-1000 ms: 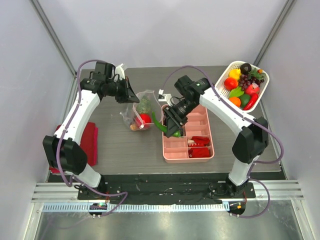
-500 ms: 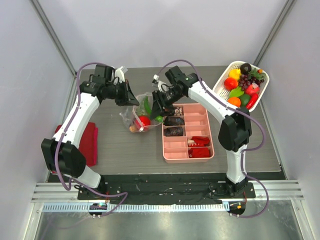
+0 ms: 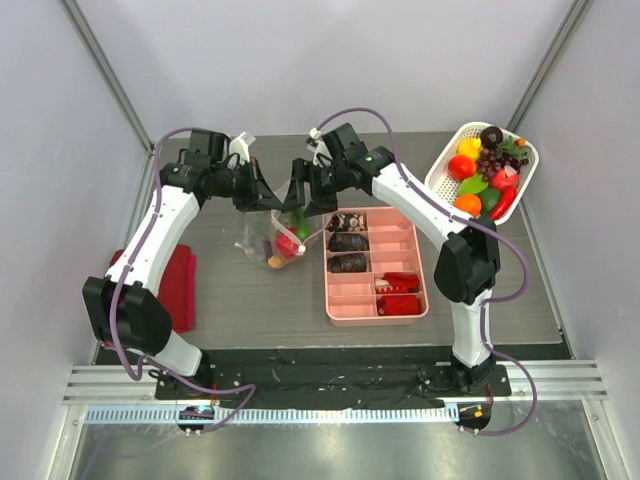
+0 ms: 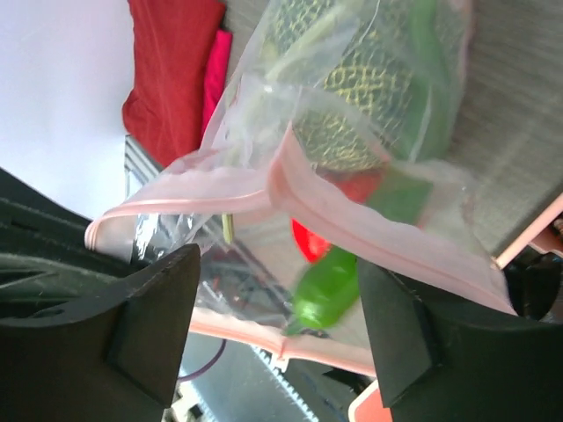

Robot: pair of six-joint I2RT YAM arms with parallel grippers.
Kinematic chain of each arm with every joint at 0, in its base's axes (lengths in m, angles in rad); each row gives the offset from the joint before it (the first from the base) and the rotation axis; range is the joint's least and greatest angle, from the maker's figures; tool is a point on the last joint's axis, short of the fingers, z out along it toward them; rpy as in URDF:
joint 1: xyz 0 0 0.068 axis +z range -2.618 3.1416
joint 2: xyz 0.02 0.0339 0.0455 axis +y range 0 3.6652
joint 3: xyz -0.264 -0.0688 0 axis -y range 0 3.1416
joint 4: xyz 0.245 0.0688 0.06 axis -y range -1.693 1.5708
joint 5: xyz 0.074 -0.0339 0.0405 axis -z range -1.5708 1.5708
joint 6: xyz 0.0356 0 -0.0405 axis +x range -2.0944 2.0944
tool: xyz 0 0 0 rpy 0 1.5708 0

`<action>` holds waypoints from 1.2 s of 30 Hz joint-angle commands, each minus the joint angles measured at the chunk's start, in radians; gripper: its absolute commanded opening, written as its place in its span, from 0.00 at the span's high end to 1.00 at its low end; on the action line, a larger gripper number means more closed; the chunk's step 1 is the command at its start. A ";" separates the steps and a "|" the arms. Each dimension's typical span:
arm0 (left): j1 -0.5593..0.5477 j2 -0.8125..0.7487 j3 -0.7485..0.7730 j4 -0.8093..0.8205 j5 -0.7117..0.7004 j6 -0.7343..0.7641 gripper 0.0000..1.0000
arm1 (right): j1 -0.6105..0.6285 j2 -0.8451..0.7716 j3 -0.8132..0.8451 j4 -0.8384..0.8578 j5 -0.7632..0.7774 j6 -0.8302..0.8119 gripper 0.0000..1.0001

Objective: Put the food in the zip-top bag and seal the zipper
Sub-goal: Place the fake vegetable in the zipper food storage bag, then zip the zipper food storage bag at the center of the board.

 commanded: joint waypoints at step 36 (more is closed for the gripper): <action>0.055 -0.044 -0.006 0.056 0.201 -0.028 1.00 | -0.095 -0.068 -0.085 -0.040 -0.151 -0.355 0.99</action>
